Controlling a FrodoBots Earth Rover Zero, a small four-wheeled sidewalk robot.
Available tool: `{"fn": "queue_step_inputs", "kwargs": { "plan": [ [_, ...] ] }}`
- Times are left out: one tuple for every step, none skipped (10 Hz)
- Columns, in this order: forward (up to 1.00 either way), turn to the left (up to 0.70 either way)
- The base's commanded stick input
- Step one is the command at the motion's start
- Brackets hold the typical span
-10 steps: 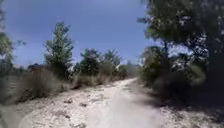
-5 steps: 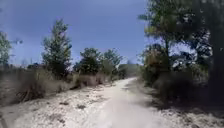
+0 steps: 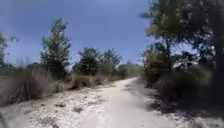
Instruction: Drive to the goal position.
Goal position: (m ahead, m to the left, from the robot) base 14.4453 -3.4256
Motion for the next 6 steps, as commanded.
{"fn": "queue_step_inputs", "kwargs": {
  "plan": [
    [0.3, 0.0],
    [0.3, 0.0],
    [0.3, 0.0],
    [0.3, 0.0],
    [0.3, 0.0],
    [0.3, 0.0]
  ]
}}
